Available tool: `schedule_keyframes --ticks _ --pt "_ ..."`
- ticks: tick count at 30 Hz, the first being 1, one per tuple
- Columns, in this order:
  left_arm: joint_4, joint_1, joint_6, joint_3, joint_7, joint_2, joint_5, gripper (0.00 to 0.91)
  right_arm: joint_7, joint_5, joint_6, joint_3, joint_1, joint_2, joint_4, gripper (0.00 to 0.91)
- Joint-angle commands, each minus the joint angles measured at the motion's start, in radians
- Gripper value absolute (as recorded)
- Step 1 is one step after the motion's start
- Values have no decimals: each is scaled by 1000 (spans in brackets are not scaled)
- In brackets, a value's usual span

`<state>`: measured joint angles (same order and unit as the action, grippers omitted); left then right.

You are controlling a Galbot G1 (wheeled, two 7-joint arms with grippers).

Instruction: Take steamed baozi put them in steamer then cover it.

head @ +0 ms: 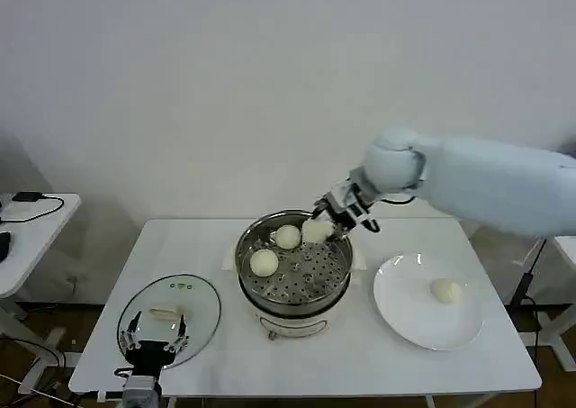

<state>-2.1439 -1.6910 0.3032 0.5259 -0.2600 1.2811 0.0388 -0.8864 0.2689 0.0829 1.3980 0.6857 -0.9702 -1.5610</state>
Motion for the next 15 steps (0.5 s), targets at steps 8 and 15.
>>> schedule_keyframes --ticks 8,15 --pt "15 1 -2 5 0 7 -1 907 35 -150 -263 91 -31 -99 -27 595" --pt "14 1 -3 0 0 10 -1 907 25 -271 -309 85 -47 -101 6 595"
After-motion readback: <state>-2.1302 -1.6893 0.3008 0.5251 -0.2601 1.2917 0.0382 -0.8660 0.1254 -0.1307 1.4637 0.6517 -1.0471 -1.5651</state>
